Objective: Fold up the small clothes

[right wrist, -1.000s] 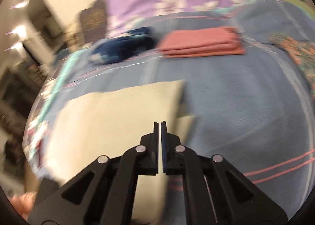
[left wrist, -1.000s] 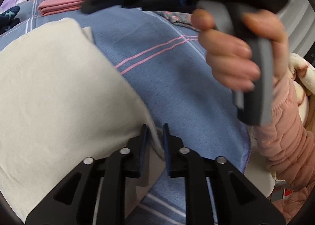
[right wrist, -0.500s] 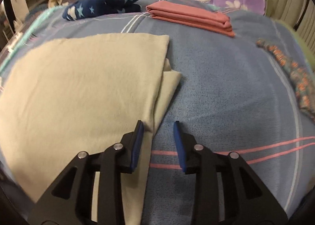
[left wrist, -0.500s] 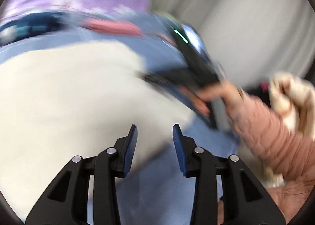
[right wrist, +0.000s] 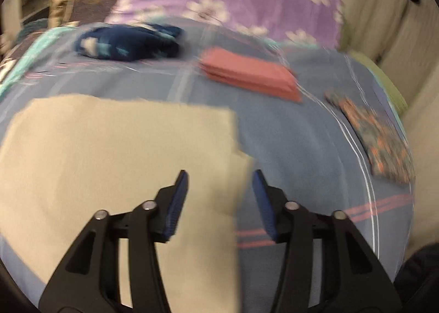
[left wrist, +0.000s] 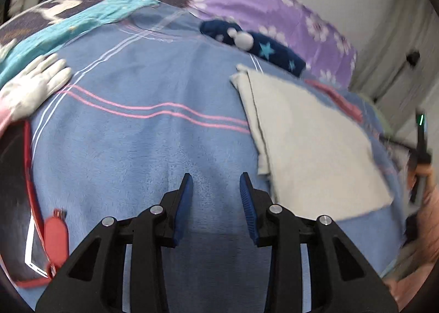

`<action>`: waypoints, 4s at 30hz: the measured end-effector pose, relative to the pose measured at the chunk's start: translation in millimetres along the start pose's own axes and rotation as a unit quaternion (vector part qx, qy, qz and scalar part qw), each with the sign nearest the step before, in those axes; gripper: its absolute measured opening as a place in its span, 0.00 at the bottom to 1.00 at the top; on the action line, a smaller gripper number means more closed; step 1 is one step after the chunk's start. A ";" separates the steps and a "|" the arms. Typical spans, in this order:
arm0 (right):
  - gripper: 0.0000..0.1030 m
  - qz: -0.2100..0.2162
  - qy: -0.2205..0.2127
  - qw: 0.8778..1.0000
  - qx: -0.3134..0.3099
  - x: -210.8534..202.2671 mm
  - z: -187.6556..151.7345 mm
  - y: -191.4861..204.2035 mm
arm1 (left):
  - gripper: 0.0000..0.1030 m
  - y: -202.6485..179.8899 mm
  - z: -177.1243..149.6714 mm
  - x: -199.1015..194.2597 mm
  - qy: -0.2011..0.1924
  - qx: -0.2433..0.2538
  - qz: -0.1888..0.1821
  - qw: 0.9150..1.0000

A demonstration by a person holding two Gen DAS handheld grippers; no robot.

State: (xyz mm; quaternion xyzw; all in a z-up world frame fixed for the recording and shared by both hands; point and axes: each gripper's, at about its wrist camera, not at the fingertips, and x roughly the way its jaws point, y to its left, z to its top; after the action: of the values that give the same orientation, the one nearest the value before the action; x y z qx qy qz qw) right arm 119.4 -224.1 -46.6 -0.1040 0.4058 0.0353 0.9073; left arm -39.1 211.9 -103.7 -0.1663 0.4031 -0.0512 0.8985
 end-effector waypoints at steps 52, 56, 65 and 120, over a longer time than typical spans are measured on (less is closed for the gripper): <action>0.71 0.188 0.022 0.951 -0.246 -1.8 45.6 265.9 | 0.54 -51.1 -9.8 8.7 0.006 0.027 -0.231 0.972; 0.73 0.193 0.015 0.944 -0.266 -7.1 39.6 273.9 | 0.54 -17.9 -5.6 10.1 -0.009 -0.031 -0.179 0.983; 0.73 0.208 0.016 0.935 -0.287 -17.6 29.9 288.4 | 0.54 -59.4 -8.2 10.0 0.003 0.032 -0.246 0.969; 0.32 0.103 0.149 0.888 -0.423 89.2 87.1 431.5 | 0.13 -21.2 -9.0 43.2 0.071 -0.081 -0.210 0.972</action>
State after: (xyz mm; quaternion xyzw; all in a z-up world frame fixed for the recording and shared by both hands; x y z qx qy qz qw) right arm 178.4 214.1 -125.5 -0.4398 0.4913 0.2814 0.6971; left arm -16.0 179.9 -132.7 -0.3151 0.4250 -0.2172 0.8203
